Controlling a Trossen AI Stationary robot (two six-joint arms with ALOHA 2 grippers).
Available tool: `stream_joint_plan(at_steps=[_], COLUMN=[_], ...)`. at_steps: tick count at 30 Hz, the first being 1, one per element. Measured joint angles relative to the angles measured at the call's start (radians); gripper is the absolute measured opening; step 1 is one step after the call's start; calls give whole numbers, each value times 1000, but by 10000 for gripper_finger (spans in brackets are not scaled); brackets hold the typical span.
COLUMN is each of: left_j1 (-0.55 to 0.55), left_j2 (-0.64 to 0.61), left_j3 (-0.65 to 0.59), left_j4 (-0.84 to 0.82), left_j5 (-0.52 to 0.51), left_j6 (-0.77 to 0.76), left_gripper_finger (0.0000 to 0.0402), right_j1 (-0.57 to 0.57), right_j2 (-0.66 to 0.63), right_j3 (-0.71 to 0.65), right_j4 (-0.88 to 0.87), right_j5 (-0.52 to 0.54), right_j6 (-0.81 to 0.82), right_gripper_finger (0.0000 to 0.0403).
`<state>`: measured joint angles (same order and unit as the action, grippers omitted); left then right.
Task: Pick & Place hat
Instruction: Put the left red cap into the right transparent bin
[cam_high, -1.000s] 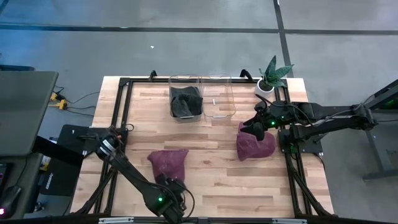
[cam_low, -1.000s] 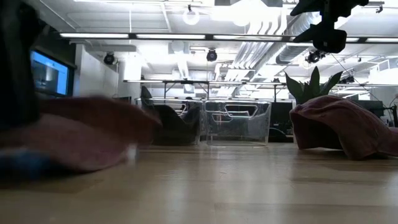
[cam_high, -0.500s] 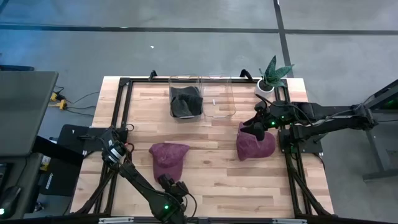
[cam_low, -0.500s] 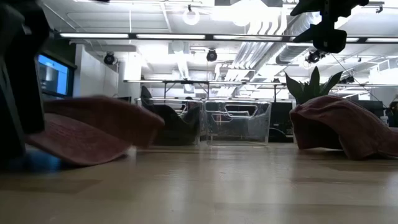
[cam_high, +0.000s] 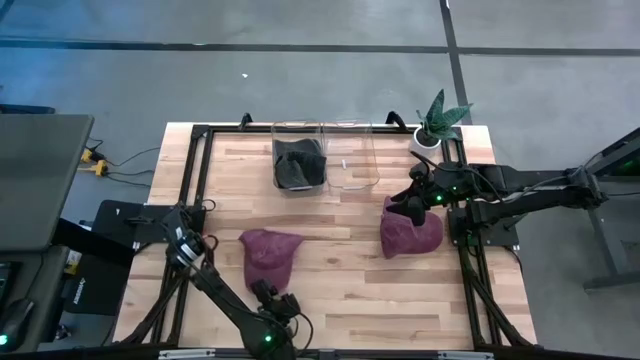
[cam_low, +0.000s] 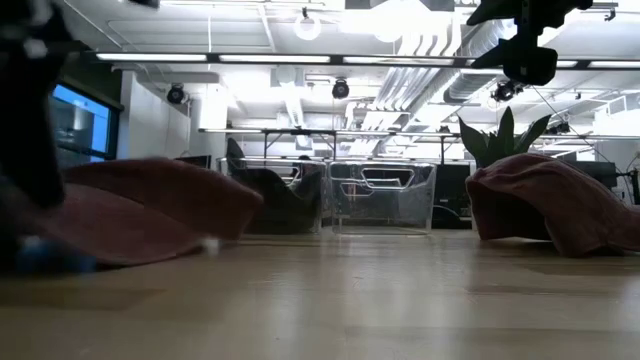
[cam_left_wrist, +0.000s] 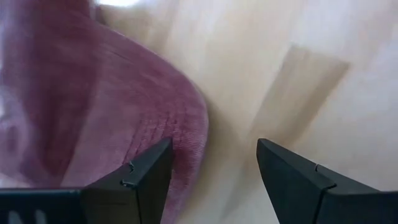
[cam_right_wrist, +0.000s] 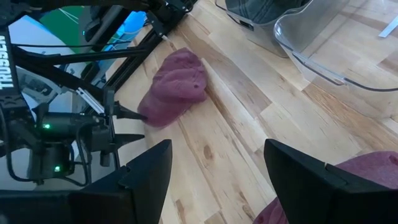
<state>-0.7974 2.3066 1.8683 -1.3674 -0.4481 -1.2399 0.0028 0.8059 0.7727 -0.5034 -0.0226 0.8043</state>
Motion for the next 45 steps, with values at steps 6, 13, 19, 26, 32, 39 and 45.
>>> stream_joint_plan(at_steps=[6,13,19,26,32,39,45], left_j1=[-23,-28,-28,-28,-27,-27,-27], left_j2=[32,34,34,34,33,33,32], left_j3=[-1,-2,-24,-84,-135,-146,-146], left_j4=[-71,-206,-204,-207,-209,-208,-206], left_j5=[-5,-60,-61,-37,-37,-39,-40], left_j6=[11,-12,-21,-2,4,13,14], left_gripper_finger=[225,225,225,225,225,218,125], right_j1=[0,0,0,0,0,0,0], right_j2=[0,0,0,0,0,0,0], right_j3=[0,0,0,0,0,0,0], right_j4=[0,0,0,0,0,0,0], right_j5=[0,0,0,0,0,0,0], right_j6=[1,0,0,1,1,0,1], right_gripper_finger=[250,250,250,250,250,250,250])
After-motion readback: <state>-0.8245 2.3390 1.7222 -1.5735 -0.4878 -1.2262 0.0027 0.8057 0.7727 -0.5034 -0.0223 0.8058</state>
